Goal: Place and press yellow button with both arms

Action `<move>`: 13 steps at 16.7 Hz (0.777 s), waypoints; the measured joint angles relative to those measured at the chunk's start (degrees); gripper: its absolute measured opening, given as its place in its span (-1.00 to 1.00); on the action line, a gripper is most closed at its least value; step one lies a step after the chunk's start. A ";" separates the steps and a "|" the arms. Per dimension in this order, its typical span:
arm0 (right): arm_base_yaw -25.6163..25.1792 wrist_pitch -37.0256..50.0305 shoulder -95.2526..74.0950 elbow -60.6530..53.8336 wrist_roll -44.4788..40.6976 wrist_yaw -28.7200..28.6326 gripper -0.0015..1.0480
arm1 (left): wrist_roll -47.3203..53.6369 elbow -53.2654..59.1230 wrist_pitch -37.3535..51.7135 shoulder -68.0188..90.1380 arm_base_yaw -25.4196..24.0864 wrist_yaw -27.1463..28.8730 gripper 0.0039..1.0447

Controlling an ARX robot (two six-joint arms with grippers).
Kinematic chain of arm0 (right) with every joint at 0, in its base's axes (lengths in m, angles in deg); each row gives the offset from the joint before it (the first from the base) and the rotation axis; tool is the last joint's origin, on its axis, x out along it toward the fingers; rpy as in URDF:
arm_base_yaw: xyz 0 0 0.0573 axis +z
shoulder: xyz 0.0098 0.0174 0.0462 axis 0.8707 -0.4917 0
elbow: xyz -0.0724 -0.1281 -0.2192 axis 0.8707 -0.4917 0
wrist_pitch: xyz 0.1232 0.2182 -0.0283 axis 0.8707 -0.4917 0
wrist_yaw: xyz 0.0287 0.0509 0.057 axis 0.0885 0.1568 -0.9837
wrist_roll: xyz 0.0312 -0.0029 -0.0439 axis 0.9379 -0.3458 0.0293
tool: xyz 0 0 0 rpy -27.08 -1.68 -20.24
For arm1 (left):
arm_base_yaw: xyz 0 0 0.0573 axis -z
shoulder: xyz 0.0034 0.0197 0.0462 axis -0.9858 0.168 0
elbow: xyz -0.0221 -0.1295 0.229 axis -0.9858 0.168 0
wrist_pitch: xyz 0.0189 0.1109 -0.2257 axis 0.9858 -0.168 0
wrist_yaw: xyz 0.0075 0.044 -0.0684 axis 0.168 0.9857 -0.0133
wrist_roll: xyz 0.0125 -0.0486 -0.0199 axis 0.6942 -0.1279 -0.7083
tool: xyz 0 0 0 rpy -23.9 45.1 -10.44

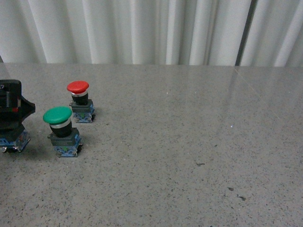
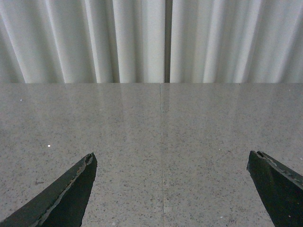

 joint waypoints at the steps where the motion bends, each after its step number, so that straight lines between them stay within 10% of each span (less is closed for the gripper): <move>1: 0.00 0.00 0.00 0.00 0.00 0.00 0.87 | 0.00 0.00 0.02 0.00 0.11 0.44 0.88; 7: 0.00 0.00 0.00 0.00 0.00 0.00 0.87 | 0.24 0.00 0.26 -0.48 0.50 1.46 -0.20; 13: 0.00 0.00 0.00 0.00 0.00 0.02 0.87 | 0.68 -0.13 -2.29 -5.55 2.10 2.14 -0.28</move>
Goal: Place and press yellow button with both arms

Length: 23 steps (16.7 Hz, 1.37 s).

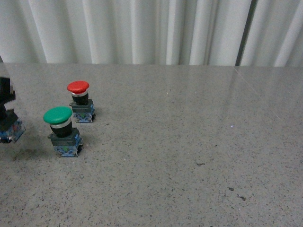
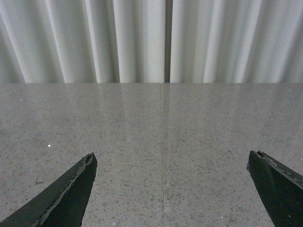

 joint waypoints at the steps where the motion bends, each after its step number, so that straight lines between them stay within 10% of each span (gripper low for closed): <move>1: 0.00 0.00 0.00 0.00 0.00 -0.02 0.87 | -0.02 -0.68 -1.07 -1.31 0.61 -0.15 -0.28; 6: 0.00 0.00 0.00 0.00 0.00 -0.02 0.87 | -0.70 -15.65 -3.45 -1.51 8.17 2.14 -0.28; 7: 0.02 0.04 0.00 0.00 0.00 -0.02 0.87 | -2.34 -21.92 9.97 12.85 12.11 -0.15 -0.28; 23: 0.00 0.00 0.00 0.00 0.00 -0.02 0.87 | -10.60 -18.45 6.43 17.84 29.42 -7.23 -0.28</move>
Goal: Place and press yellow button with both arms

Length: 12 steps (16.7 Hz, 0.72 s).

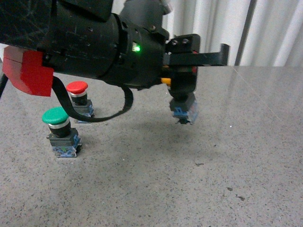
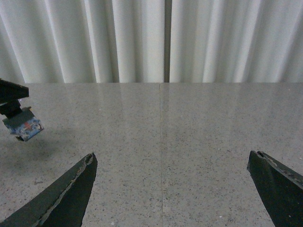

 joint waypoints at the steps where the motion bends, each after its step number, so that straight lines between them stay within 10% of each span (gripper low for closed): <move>1: 0.00 0.00 0.00 0.00 0.00 0.00 0.87 | -0.09 0.28 -0.37 0.68 2.01 0.04 -0.28; 12: 0.00 0.00 0.00 0.00 0.00 0.02 0.87 | -3.63 4.09 -1.05 2.27 0.81 1.73 -0.29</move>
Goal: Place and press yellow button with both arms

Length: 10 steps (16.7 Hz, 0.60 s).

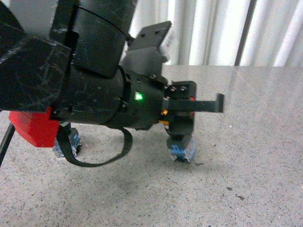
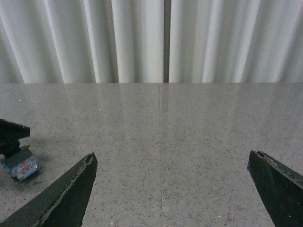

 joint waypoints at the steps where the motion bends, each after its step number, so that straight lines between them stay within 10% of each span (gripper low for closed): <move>1: 0.00 0.00 0.00 0.00 0.00 -0.02 0.87 | -0.52 -0.76 -0.15 0.39 -2.01 1.05 -0.29; 10: 0.00 0.00 0.00 0.00 0.00 -0.02 0.87 | -2.36 -6.97 -1.40 4.85 0.26 0.17 -0.29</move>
